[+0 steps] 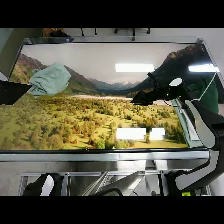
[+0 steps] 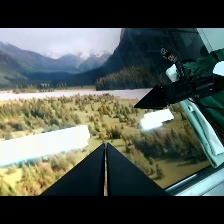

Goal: Fold the shirts.

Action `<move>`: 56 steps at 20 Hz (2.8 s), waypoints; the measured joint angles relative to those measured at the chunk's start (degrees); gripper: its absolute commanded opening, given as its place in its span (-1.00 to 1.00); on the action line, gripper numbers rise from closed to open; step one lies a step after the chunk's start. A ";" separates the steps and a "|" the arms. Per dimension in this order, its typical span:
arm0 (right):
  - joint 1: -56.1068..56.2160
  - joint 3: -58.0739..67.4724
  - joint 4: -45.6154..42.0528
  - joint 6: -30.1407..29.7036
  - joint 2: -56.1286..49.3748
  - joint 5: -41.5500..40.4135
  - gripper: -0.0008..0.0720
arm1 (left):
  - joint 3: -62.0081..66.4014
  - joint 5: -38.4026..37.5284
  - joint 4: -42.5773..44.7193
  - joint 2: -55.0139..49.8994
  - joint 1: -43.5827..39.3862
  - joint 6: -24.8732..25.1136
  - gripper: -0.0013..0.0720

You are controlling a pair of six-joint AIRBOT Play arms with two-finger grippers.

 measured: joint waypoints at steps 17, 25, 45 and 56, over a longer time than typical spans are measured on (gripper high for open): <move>0.00 0.00 0.00 0.00 0.00 0.00 0.03 | 0.00 -0.02 -0.04 -0.70 -0.11 0.00 -0.93; 0.00 0.00 0.00 0.00 0.00 0.00 0.03 | 0.00 3.65 -0.83 -8.44 -0.17 -1.03 -0.92; 0.04 0.00 7.28 0.00 -3.04 -2.25 0.03 | 1.86 26.10 26.10 -37.57 -0.04 -1.95 0.92; 0.04 0.00 16.46 -0.04 -3.48 -2.36 0.03 | 21.99 42.77 22.77 -67.95 -4.87 -1.95 0.81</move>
